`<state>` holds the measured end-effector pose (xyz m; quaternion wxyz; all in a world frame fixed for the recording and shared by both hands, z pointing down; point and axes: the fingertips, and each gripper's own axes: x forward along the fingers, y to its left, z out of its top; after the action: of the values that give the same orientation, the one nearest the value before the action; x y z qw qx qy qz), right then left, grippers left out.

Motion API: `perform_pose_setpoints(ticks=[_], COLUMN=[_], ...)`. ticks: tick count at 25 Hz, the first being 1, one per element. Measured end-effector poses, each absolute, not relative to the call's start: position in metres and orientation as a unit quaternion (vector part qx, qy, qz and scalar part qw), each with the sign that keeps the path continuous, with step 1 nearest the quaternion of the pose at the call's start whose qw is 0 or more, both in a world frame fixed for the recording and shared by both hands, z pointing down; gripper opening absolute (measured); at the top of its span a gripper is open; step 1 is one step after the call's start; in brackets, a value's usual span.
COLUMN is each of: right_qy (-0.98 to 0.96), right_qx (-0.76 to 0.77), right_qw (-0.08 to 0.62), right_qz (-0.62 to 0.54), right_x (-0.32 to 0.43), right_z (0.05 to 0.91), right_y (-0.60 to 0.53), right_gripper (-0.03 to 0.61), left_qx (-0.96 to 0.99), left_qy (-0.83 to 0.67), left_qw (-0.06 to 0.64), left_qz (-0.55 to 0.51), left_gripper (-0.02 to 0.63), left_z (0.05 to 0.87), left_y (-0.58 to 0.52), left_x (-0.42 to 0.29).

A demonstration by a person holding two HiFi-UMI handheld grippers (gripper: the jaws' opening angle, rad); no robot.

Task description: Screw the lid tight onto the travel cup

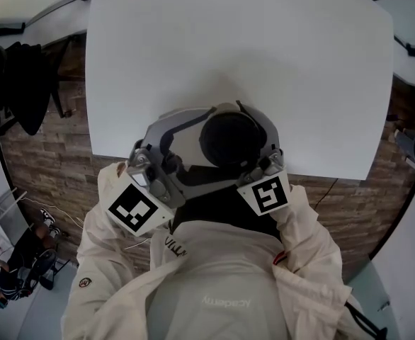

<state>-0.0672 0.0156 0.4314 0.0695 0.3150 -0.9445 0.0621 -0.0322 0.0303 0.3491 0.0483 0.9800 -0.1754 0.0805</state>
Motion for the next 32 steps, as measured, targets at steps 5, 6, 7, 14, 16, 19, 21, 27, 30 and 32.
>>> perform_pose_setpoints(ticks=[5, 6, 7, 14, 16, 19, 21, 27, 30, 32], right_qy=[-0.945, -0.944, -0.944, -0.944, -0.944, -0.944, -0.945, -0.944, -0.943, -0.944], right_qx=[0.315, 0.316, 0.317, 0.319, 0.318, 0.316, 0.315, 0.318, 0.320, 0.318], right_qw=[0.072, 0.071, 0.069, 0.065, 0.067, 0.068, 0.068, 0.066, 0.066, 0.068], right_qz=[0.059, 0.059, 0.059, 0.059, 0.060, 0.061, 0.061, 0.062, 0.062, 0.060], right_x=[-0.066, -0.066, -0.066, -0.069, -0.069, -0.068, -0.068, -0.064, -0.063, -0.063], right_z=[0.431, 0.431, 0.430, 0.426, 0.428, 0.429, 0.430, 0.429, 0.431, 0.432], right_y=[0.017, 0.017, 0.016, 0.015, 0.016, 0.016, 0.016, 0.016, 0.016, 0.017], right_gripper=[0.397, 0.397, 0.397, 0.397, 0.397, 0.397, 0.397, 0.397, 0.397, 0.397], left_qx=[0.919, 0.906, 0.894, 0.886, 0.907, 0.948, 0.972, 0.997, 0.994, 0.990], left_qy=[-0.377, -0.408, -0.433, -0.450, -0.406, -0.302, -0.216, -0.036, -0.061, -0.098], left_qw=[0.057, 0.062, 0.070, 0.062, 0.053, 0.038, 0.028, 0.022, 0.042, 0.055], left_qz=[0.102, 0.097, 0.090, 0.095, 0.098, 0.093, 0.084, 0.066, 0.074, 0.090], left_gripper=[0.417, 0.418, 0.417, 0.416, 0.414, 0.413, 0.413, 0.413, 0.413, 0.414], left_z=[0.355, 0.355, 0.355, 0.355, 0.355, 0.356, 0.356, 0.349, 0.355, 0.363], left_y=[0.034, 0.034, 0.033, 0.030, 0.032, 0.035, 0.037, 0.035, 0.035, 0.037], left_x=[-0.041, -0.041, -0.040, -0.032, -0.031, -0.029, -0.029, -0.024, -0.023, -0.027])
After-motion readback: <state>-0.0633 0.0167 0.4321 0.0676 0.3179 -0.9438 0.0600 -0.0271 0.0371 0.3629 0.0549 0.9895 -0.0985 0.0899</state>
